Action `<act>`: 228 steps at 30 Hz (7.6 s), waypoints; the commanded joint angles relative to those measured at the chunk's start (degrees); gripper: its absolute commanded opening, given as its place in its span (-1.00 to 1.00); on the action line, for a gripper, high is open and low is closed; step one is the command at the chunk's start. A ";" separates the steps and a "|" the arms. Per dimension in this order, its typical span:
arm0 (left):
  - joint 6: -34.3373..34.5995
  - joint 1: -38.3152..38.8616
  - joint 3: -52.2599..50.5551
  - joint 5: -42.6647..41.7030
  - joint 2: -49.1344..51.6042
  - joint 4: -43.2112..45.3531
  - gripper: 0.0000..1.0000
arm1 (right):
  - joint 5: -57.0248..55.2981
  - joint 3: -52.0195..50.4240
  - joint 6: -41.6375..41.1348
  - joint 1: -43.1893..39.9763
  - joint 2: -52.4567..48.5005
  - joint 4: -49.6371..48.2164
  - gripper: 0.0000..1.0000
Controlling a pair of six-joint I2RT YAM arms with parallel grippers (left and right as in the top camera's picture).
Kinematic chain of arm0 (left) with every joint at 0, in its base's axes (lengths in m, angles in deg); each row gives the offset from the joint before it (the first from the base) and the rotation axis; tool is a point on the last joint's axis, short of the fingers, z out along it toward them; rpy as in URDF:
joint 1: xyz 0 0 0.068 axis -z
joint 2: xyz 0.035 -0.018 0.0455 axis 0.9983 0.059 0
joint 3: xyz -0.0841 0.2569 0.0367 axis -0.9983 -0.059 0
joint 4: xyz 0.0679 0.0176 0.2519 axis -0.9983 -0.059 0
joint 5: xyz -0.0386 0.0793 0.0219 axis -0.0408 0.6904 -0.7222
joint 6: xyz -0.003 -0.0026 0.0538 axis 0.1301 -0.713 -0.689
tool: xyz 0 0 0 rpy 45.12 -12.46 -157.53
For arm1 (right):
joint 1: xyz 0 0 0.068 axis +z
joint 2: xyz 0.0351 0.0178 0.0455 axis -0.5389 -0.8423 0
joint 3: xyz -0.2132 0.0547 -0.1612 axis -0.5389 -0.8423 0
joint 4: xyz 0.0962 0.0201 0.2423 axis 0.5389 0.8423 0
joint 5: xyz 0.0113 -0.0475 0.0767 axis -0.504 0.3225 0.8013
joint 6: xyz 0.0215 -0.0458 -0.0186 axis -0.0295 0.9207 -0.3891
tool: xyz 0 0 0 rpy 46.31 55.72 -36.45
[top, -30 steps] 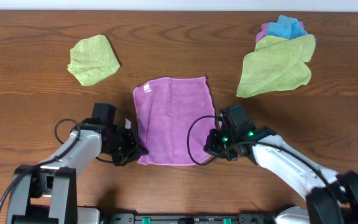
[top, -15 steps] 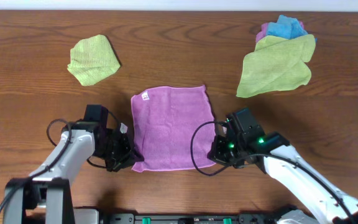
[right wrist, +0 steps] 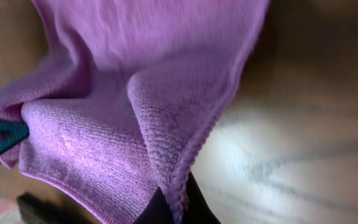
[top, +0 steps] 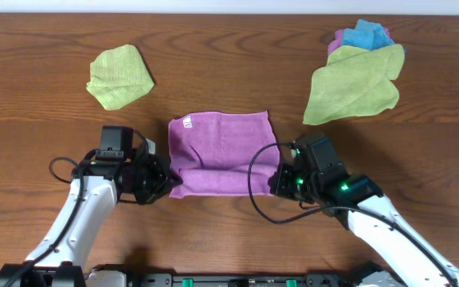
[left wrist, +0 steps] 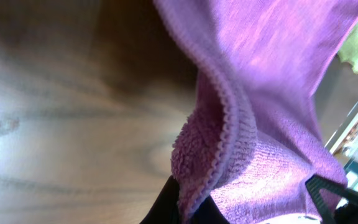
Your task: Fold the cloth
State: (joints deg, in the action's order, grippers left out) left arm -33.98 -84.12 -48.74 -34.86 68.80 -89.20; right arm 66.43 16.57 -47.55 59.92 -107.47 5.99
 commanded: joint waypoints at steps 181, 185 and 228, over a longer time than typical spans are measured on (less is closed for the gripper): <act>16.63 -1.84 8.07 7.98 27.65 42.29 -0.89 | 2.12 33.86 3.91 11.76 -43.67 -32.26 -0.97; 14.69 -3.30 9.77 5.62 27.63 39.52 -0.88 | 2.14 33.86 4.74 12.20 -43.71 -32.04 -0.97; 0.81 -11.63 23.45 16.37 23.02 18.78 -0.88 | 8.74 40.02 5.55 15.82 -53.29 -33.20 0.99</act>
State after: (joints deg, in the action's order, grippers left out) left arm -32.14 -95.52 -26.53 -18.90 93.13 -70.20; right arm 71.80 54.77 -42.57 75.57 -160.17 -26.91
